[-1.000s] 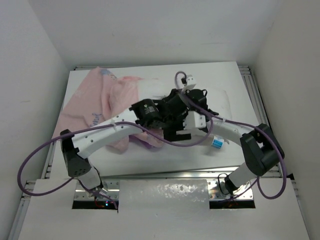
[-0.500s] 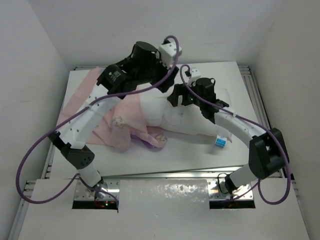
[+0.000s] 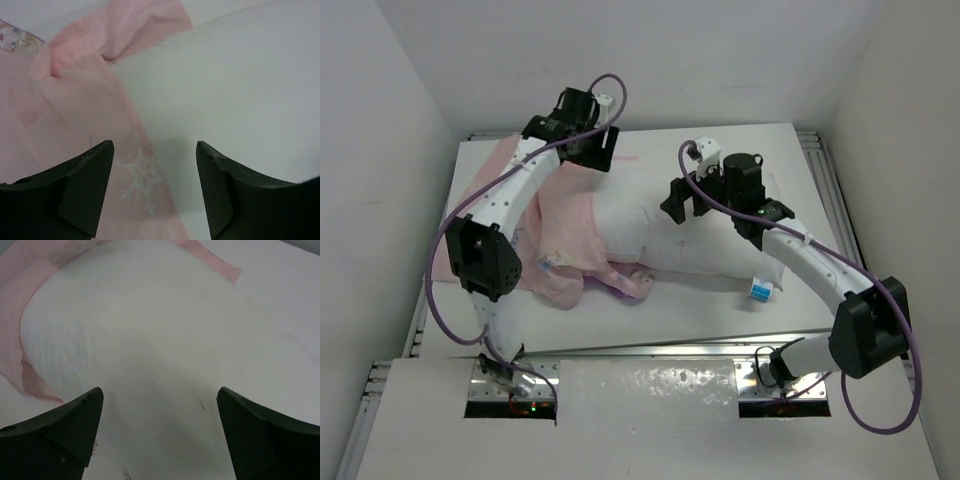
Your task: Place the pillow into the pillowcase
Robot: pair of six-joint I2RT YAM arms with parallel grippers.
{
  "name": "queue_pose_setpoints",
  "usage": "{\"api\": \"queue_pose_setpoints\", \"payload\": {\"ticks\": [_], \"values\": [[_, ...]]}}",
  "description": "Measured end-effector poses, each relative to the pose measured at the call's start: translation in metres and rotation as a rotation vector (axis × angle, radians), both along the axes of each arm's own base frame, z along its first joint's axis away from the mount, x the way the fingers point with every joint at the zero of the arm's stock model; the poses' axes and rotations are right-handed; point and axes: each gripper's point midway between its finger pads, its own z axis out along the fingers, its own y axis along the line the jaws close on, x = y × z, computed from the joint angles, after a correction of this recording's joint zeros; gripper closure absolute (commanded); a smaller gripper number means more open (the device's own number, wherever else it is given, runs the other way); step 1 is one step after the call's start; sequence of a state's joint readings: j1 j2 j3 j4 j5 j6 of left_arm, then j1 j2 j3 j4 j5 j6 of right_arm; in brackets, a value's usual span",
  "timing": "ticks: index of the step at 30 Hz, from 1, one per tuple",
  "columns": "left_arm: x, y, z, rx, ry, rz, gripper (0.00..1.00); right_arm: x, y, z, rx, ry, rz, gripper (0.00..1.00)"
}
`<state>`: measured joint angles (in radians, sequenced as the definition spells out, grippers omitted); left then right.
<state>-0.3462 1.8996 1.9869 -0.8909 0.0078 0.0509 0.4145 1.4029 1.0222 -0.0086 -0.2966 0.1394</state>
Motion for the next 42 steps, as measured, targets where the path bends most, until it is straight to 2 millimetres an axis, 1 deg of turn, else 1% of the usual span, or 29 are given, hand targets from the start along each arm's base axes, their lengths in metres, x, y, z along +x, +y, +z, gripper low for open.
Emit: {"api": "queue_pose_setpoints", "payload": {"ticks": [1,4,5,6,8,10,12,13,15,17,18,19,20,22,23,24,26,27,28,29,31,33,36,39,42], "values": [[0.000,0.000,-0.009,0.012,0.019,0.002,0.37,0.001,-0.002,-0.001,-0.009,-0.003,-0.005,0.07],[-0.002,0.001,-0.033,0.048,0.067,0.012,0.49,0.001,-0.006,-0.006,-0.032,0.010,-0.025,0.07],[-0.004,0.003,-0.043,0.065,0.089,0.018,0.55,0.001,-0.007,-0.006,-0.037,0.010,-0.030,0.06],[-0.005,0.006,-0.051,0.081,0.102,0.028,0.57,0.003,-0.009,-0.006,-0.042,0.009,-0.040,0.06],[-0.008,0.012,-0.060,0.112,0.117,0.050,0.54,0.006,-0.009,-0.003,-0.045,0.002,-0.049,0.06],[-0.008,0.018,-0.064,0.138,0.118,0.069,0.54,0.014,-0.007,0.002,-0.043,-0.008,-0.051,0.06],[-0.007,0.022,-0.064,0.154,0.111,0.084,0.58,0.025,-0.001,0.005,-0.037,-0.007,-0.049,0.06],[-0.007,0.023,-0.064,0.159,0.107,0.089,0.61,0.033,0.003,0.006,-0.032,-0.006,-0.049,0.06],[-0.008,0.025,-0.065,0.168,0.102,0.095,0.63,0.048,0.012,0.003,-0.027,0.008,-0.045,0.04],[-0.011,0.026,-0.066,0.177,0.102,0.097,0.67,0.064,0.020,-0.006,-0.028,0.028,-0.043,0.04],[-0.013,0.027,-0.066,0.182,0.103,0.098,0.72,0.071,0.024,-0.013,-0.029,0.041,-0.040,0.04],[-0.015,0.027,-0.067,0.185,0.104,0.097,0.82,0.076,0.028,-0.020,-0.032,0.054,-0.038,0.04],[-0.016,0.028,-0.067,0.187,0.106,0.099,0.87,0.078,0.031,-0.029,-0.039,0.071,-0.034,0.06],[-0.017,0.029,-0.068,0.199,0.109,0.094,1.00,0.084,0.038,-0.049,-0.054,0.111,-0.024,0.12],[-0.017,0.030,-0.069,0.202,0.110,0.093,1.00,0.085,0.041,-0.059,-0.064,0.132,-0.019,0.16],[-0.018,0.030,-0.069,0.206,0.111,0.090,1.00,0.085,0.043,-0.067,-0.071,0.142,-0.013,0.25],[-0.019,0.031,-0.070,0.214,0.117,0.084,1.00,0.081,0.050,-0.075,-0.085,0.151,0.004,0.39],[-0.020,0.032,-0.070,0.219,0.120,0.079,1.00,0.080,0.053,-0.075,-0.090,0.145,0.014,0.49],[-0.021,0.032,-0.070,0.222,0.124,0.076,1.00,0.078,0.056,-0.074,-0.091,0.137,0.023,0.72],[-0.022,0.032,-0.070,0.226,0.128,0.070,1.00,0.077,0.061,-0.073,-0.092,0.123,0.035,0.83],[-0.024,0.032,-0.068,0.231,0.135,0.053,1.00,0.072,0.067,-0.074,-0.082,0.116,0.050,1.00],[-0.027,0.031,-0.064,0.233,0.143,0.030,1.00,0.065,0.070,-0.078,-0.060,0.114,0.057,1.00],[-0.030,0.029,-0.053,0.232,0.144,0.000,1.00,0.058,0.070,-0.080,-0.012,0.103,0.055,1.00],[-0.028,0.028,-0.041,0.233,0.125,-0.024,1.00,0.050,0.069,-0.076,0.042,0.085,0.047,1.00],[-0.028,0.024,-0.036,0.242,0.110,-0.053,1.00,0.041,0.069,-0.069,0.096,0.061,0.032,1.00]]}}
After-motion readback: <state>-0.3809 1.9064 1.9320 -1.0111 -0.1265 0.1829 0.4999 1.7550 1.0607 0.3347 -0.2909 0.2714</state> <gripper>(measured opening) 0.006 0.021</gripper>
